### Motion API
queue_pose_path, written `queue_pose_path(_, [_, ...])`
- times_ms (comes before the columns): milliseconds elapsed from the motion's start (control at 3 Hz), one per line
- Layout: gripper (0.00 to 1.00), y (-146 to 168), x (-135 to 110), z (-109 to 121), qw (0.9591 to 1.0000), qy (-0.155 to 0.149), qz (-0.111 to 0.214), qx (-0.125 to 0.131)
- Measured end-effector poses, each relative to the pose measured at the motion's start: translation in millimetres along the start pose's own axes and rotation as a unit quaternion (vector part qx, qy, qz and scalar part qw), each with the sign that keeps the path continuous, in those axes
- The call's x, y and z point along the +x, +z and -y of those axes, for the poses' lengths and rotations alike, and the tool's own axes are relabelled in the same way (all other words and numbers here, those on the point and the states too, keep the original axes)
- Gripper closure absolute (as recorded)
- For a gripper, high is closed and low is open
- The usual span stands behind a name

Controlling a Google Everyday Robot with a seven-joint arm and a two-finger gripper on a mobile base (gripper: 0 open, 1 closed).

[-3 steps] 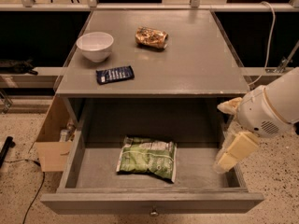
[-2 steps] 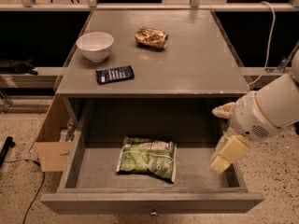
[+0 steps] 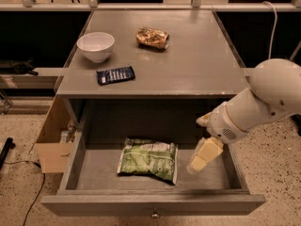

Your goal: Pick green jalapeno chip bag from top drawer and place on counter

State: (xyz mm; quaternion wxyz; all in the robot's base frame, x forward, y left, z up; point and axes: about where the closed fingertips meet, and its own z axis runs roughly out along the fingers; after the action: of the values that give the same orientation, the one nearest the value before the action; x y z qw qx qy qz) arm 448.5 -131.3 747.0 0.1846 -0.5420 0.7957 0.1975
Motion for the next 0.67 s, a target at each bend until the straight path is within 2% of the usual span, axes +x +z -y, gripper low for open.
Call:
queue_pose_path(333, [0.0,20,4,15,0.9982,0.056,0.015,0.015])
queue_pose_path(667, [0.0,31,3,22,0.9889,0.129,0.04,0.061])
